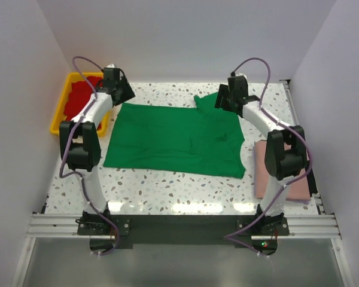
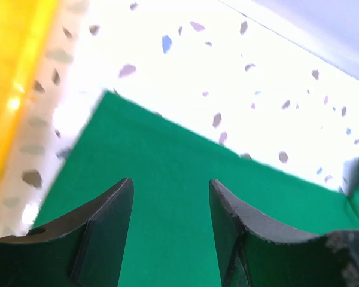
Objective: Fold and stack the t-shirts
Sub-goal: Fold the tshirt
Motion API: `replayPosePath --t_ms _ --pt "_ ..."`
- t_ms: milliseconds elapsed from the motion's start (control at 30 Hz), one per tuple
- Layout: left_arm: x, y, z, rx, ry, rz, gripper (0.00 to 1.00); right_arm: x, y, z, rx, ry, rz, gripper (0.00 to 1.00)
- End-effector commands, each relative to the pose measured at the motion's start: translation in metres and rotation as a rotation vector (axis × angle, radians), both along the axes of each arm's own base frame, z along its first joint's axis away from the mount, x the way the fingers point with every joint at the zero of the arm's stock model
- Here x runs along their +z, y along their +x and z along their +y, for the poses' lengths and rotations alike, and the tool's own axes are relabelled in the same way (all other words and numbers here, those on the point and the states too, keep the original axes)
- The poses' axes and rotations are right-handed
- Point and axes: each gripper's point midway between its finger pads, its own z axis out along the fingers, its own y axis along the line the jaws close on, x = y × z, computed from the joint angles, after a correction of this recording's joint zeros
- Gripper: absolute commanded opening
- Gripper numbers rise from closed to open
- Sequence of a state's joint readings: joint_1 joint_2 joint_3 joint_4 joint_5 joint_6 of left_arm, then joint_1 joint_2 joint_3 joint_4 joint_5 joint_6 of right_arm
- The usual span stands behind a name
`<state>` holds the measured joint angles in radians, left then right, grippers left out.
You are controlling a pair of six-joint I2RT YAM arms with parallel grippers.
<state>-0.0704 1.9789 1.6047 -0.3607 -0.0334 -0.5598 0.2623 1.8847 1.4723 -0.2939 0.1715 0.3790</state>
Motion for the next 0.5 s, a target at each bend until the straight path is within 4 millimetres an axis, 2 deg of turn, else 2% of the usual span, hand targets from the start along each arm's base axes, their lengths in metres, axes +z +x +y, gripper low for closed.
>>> replayPosePath --t_ms 0,33,67,100,133,167,200,267,300,467 --pt "-0.02 0.022 0.031 0.072 0.156 0.044 0.59 0.006 0.024 -0.004 -0.017 0.093 -0.022 0.67" --pt "-0.02 0.028 0.038 0.094 0.187 0.04 0.59 0.005 0.028 -0.004 -0.023 0.113 -0.027 0.67" --pt "-0.011 0.041 0.04 0.095 0.206 0.011 0.58 0.004 0.036 -0.001 -0.013 0.133 -0.039 0.67" --pt "-0.026 0.047 0.041 0.091 0.222 0.033 0.58 0.003 0.041 -0.006 -0.024 0.141 -0.047 0.67" --pt "-0.031 0.051 0.045 0.098 0.243 0.037 0.58 0.002 0.045 -0.004 -0.019 0.151 -0.049 0.67" --pt "-0.023 0.062 0.047 0.096 0.262 0.009 0.58 -0.001 0.051 -0.003 -0.016 0.156 -0.05 0.67" --pt "-0.037 0.066 0.049 0.095 0.277 0.028 0.58 -0.002 0.055 -0.003 -0.015 0.156 -0.054 0.67" --pt "-0.037 0.077 0.053 0.095 0.309 0.013 0.58 -0.002 0.062 -0.002 -0.006 0.161 -0.063 0.67" --pt "-0.039 0.079 0.053 0.093 0.318 0.014 0.58 -0.008 0.064 -0.001 -0.005 0.161 -0.057 0.67" --pt "-0.058 0.084 0.057 0.091 0.348 0.022 0.58 -0.01 0.071 -0.005 -0.007 0.16 -0.068 0.67"
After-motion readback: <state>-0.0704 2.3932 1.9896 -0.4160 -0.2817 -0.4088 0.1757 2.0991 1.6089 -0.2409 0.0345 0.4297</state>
